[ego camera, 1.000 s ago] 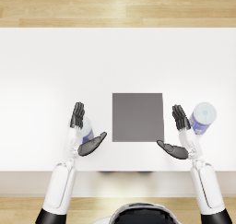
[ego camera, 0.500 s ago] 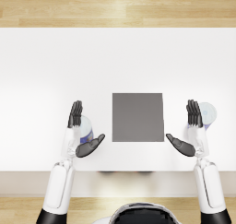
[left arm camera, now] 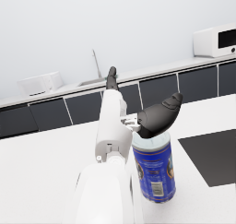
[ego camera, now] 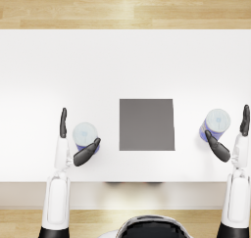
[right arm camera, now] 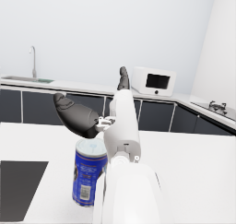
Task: Pick up the blue can on the left and place it in the middle, then pick up the blue can on the right and place it on top of the can in the middle
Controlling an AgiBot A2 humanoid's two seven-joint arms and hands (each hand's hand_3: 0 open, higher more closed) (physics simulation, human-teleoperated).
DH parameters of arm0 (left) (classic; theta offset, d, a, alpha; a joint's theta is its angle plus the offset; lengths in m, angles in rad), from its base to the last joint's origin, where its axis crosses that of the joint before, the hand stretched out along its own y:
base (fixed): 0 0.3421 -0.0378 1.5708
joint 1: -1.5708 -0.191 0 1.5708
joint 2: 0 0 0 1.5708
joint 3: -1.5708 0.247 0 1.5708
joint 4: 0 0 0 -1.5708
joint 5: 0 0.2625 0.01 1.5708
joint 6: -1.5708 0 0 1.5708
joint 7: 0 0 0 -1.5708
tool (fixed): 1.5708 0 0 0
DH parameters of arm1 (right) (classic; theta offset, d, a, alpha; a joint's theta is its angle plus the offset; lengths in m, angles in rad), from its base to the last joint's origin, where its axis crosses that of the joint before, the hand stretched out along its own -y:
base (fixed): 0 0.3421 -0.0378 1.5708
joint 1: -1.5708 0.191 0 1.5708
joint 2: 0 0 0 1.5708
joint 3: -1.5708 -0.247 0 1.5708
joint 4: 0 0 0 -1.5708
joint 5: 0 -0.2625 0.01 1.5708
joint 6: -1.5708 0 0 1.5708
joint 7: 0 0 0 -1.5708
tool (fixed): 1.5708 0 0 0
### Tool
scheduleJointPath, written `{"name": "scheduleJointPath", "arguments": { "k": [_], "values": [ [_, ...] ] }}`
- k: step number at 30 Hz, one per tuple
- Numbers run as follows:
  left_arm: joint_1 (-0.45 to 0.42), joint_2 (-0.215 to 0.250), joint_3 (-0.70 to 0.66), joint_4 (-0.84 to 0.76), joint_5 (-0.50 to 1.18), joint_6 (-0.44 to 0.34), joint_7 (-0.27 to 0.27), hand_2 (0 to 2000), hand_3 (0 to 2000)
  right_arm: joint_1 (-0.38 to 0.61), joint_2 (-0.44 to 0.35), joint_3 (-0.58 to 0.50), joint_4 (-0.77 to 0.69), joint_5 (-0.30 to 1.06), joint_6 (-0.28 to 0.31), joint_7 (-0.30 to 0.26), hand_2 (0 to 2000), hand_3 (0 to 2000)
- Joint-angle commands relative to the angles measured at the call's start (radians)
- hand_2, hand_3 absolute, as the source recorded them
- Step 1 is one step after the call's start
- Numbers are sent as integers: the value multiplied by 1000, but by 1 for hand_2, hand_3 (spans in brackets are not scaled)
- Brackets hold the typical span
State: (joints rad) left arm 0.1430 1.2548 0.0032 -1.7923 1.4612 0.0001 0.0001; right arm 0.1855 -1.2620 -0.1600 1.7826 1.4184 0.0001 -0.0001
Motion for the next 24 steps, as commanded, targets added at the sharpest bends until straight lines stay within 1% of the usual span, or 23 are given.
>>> {"name": "scheduleJointPath", "arguments": {
  "k": [1, 7, 13, 15, 18, 20, 24],
  "values": [
    [-11, 0, 12, 51, 2, 0, 0, 0, 0, -3, -2, 5, -76, 2, 0, 0, 0, 0],
    [-32, 8, 52, 157, 7, 0, 0, 0, 0, 12, -11, 31, -201, 5, 0, 0, 0, 0],
    [-13, 24, 63, 256, 8, 0, 0, 0, 0, 41, -22, 52, -376, 6, 0, 0, 0, 0],
    [-3, 30, 65, 282, 8, 0, 0, 0, 0, 46, -26, 58, -411, 6, 0, 0, 0, 0],
    [14, 40, 72, 342, 8, 0, 0, 0, 0, 73, -32, 66, -499, 6, 0, 0, 0, 0],
    [9, 43, 81, 356, 8, 0, 0, 0, 0, 84, -37, 79, -523, 5, 0, 0, 0, 0],
    [11, 51, 87, 404, 8, 1, 0, 0, 0, 129, -47, 92, -625, 6, 0, 0, 0, 0]
  ]
}}
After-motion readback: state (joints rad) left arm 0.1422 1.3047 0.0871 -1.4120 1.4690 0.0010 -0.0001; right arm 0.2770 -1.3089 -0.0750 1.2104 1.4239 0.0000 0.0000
